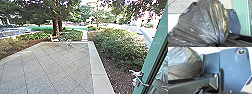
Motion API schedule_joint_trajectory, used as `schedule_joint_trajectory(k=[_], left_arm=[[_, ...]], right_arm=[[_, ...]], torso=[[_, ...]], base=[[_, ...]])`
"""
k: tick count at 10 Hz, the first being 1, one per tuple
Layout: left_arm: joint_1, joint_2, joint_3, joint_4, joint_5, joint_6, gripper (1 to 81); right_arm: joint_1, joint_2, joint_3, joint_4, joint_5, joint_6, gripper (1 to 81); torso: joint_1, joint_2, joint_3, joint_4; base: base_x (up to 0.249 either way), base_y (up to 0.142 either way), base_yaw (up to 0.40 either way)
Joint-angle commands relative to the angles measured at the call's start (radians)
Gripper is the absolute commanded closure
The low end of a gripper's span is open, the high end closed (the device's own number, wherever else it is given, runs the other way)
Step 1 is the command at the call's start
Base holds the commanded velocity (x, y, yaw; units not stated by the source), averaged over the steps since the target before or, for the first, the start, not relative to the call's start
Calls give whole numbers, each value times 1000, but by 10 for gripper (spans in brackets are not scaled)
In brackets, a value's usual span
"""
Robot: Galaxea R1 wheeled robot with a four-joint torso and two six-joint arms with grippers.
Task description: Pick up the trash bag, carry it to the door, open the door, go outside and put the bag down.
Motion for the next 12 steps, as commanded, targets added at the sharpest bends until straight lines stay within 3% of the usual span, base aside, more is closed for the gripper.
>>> schedule_joint_trajectory(k=[1,12], left_arm=[[-49,2,4,3,68,7,811],[-48,5,4,3,68,7,811]], right_arm=[[29,20,14,-12,-56,-3,10],[32,20,6,-10,-58,-3,10]], torso=[[0,0,0,0],[-2,-1,0,0]], base=[[102,0,0],[107,0,0]])
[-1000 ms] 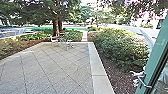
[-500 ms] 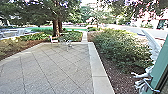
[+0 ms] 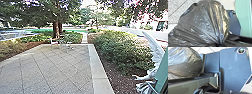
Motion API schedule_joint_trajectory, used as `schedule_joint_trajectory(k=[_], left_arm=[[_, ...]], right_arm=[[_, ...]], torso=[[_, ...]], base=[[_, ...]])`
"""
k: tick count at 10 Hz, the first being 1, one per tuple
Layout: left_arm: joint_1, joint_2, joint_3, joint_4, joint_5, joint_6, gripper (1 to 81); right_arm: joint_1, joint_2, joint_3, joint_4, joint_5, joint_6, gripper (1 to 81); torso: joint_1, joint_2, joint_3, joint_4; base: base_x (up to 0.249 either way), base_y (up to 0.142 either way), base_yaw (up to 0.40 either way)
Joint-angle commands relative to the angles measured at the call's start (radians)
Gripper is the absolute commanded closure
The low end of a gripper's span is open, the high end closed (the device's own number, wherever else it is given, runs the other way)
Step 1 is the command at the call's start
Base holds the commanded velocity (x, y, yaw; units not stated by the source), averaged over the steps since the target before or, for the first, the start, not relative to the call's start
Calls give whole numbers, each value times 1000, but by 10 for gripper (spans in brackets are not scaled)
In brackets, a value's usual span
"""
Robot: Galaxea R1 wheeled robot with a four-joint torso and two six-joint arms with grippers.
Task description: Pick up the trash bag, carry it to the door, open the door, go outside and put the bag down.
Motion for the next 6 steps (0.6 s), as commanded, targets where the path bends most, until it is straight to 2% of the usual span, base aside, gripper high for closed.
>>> schedule_joint_trajectory(k=[1,6], left_arm=[[-50,5,4,1,69,7,811],[-50,6,4,3,69,7,811]], right_arm=[[36,18,9,-11,-58,-10,10],[35,18,7,-11,-58,-10,10]], torso=[[0,0,0,0],[0,-1,0,0]], base=[[119,0,0],[145,0,0]])
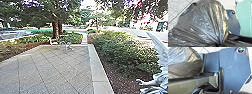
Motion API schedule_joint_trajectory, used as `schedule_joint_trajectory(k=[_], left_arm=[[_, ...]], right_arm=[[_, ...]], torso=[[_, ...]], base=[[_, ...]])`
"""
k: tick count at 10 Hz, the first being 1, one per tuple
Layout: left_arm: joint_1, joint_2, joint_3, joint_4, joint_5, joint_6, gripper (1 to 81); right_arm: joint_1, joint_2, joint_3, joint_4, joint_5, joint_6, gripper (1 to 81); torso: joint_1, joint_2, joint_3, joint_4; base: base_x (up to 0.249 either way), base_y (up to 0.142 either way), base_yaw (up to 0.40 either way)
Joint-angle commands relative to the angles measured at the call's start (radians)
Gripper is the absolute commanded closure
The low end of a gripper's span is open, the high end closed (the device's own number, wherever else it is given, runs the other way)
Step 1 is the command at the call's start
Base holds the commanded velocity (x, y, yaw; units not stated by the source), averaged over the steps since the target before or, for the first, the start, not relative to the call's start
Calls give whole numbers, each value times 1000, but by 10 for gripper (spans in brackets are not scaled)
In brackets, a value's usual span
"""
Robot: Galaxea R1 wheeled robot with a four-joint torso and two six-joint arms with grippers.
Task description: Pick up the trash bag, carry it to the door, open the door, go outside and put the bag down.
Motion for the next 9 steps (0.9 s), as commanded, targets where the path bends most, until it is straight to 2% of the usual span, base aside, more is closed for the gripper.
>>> schedule_joint_trajectory(k=[1,2,3,4,5,6,8,9], left_arm=[[-53,5,4,5,68,7,811],[-53,5,4,5,71,7,811],[-53,5,5,5,73,7,811],[-52,5,5,5,73,7,811],[-53,4,5,3,73,7,811],[-52,2,5,2,73,7,811],[-53,-1,5,-5,73,7,811],[-53,-2,5,-6,73,7,811]], right_arm=[[39,18,10,-12,-57,-9,10],[39,18,10,-12,-57,-9,10],[41,20,10,-12,-57,-9,10],[41,20,10,-14,-57,-9,10],[41,21,10,-15,-57,-9,10],[39,21,10,-15,-57,-9,10],[39,23,10,-15,-57,-9,10],[39,23,10,-15,-57,-9,10]], torso=[[1,0,0,0],[1,1,0,0],[2,1,0,42],[2,1,0,100],[1,1,0,110],[1,1,0,135],[1,1,0,199],[1,1,0,238]], base=[[78,0,0],[0,0,0],[0,0,0],[0,0,0],[0,0,0],[0,0,0],[0,0,0],[0,0,0]])
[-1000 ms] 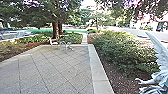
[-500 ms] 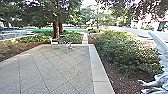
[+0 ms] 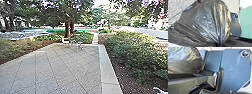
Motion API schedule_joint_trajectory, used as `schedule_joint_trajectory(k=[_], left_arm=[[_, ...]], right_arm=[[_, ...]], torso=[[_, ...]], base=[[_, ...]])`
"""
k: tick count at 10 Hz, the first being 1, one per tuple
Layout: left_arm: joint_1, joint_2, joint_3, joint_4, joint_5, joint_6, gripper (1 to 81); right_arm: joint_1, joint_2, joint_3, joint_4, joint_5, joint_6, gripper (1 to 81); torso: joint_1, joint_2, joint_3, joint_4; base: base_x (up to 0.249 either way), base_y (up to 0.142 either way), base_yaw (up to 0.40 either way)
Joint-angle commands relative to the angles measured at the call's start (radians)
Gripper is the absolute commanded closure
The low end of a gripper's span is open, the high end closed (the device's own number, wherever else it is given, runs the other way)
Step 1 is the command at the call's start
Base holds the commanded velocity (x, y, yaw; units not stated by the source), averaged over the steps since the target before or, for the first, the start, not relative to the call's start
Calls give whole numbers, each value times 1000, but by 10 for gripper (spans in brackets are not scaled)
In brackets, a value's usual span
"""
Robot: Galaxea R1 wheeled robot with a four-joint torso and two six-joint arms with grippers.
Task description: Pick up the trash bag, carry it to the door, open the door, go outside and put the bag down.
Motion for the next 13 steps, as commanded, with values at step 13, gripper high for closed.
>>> schedule_joint_trajectory(k=[13], left_arm=[[-350,-457,479,-142,192,-33,811]], right_arm=[[43,-44,121,-9,-57,-10,10]], torso=[[0,0,-229,56]], base=[[0,0,0]])
